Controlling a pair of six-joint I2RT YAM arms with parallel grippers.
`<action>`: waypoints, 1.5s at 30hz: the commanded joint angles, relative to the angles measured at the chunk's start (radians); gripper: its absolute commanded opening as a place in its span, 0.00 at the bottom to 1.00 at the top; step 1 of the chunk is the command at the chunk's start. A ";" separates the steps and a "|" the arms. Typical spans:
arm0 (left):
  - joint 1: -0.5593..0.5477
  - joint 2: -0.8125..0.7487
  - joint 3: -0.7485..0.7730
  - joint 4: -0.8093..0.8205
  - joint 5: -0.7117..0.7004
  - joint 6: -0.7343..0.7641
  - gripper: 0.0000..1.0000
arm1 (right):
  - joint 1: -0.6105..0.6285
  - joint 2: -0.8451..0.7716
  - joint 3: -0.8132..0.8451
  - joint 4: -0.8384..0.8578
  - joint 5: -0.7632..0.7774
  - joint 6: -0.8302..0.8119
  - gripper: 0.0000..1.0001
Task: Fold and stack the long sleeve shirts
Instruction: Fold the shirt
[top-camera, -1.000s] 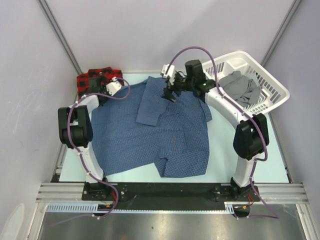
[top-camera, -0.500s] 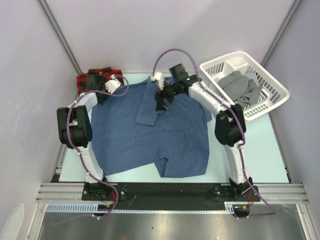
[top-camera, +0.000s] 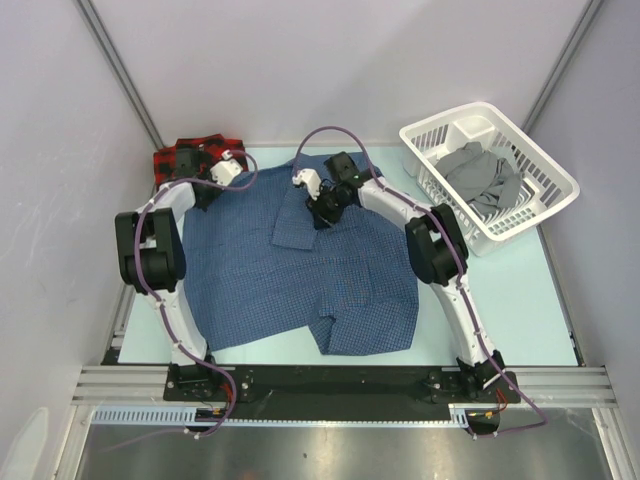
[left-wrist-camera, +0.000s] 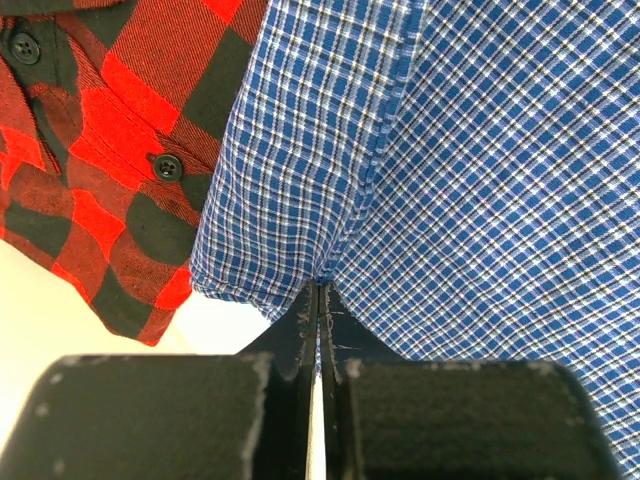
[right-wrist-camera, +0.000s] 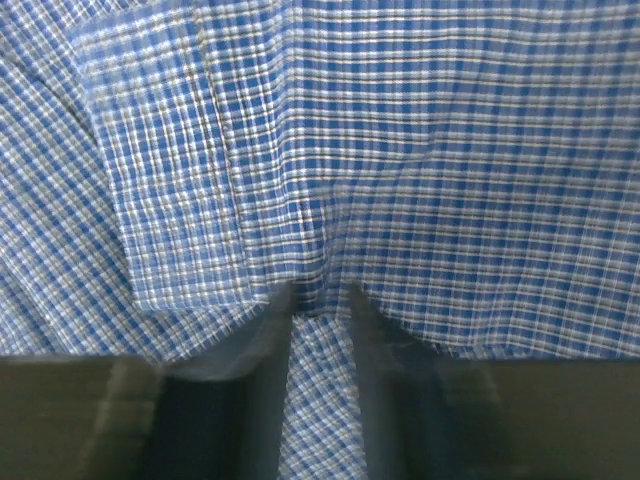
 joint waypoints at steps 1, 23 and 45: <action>0.013 0.005 0.070 -0.045 0.040 0.001 0.00 | -0.004 -0.044 0.037 0.027 0.037 -0.011 0.00; 0.030 -0.129 0.110 -0.253 0.099 0.236 0.00 | -0.266 -0.462 0.027 -0.089 -0.196 0.029 0.00; 0.035 -0.382 -0.135 -0.381 0.126 0.314 0.00 | -0.371 -0.930 -0.270 -0.365 -0.274 -0.040 0.00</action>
